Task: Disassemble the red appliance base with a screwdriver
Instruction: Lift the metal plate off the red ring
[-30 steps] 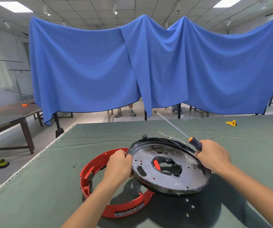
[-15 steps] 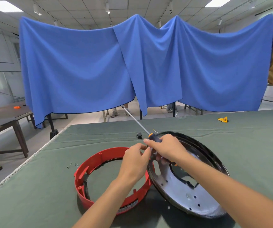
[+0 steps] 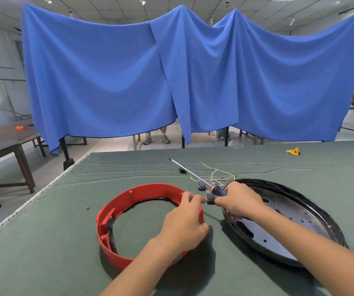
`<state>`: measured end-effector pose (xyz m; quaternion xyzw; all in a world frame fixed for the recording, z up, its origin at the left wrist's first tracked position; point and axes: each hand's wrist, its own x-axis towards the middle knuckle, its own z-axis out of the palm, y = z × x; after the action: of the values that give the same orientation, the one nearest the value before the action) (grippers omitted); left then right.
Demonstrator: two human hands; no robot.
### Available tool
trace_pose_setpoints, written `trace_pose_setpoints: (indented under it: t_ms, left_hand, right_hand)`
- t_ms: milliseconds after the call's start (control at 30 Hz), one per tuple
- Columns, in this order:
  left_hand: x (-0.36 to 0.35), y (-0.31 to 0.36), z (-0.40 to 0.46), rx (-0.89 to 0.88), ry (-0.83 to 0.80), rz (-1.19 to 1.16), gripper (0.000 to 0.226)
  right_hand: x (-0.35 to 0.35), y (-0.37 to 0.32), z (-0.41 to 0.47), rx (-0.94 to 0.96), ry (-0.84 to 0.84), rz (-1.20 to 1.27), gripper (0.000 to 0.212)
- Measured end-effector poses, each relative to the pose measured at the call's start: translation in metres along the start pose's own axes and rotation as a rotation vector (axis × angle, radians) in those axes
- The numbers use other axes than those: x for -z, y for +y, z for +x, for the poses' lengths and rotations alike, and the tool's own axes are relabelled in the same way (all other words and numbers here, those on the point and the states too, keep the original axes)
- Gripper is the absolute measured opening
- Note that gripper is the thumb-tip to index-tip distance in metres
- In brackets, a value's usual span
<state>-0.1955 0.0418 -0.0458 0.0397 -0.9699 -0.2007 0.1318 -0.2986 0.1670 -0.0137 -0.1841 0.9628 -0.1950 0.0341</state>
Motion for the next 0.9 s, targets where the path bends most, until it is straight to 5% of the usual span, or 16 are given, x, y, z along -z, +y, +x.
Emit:
trace_pose_setpoints:
  t_ms: [233,367,700,900]
  left_hand:
    - [0.008,-0.018,0.008,0.149,0.057,0.022,0.051]
    - [0.009,-0.024,0.01,0.126,0.086,-0.022,0.032]
    - [0.016,-0.023,0.004,0.099,0.304,0.012,0.018]
    - [0.036,-0.024,-0.027,0.022,0.387,0.172,0.02]
  right_hand:
    - [-0.013,0.005,0.009,-0.064,-0.05,-0.043,0.045]
    - [-0.01,-0.006,0.014,-0.047,0.003,0.028,0.025]
    - [-0.054,-0.045,-0.001,0.108,0.173,-0.31,0.034]
    - [-0.05,-0.038,-0.004,0.104,0.195,-0.257,0.034]
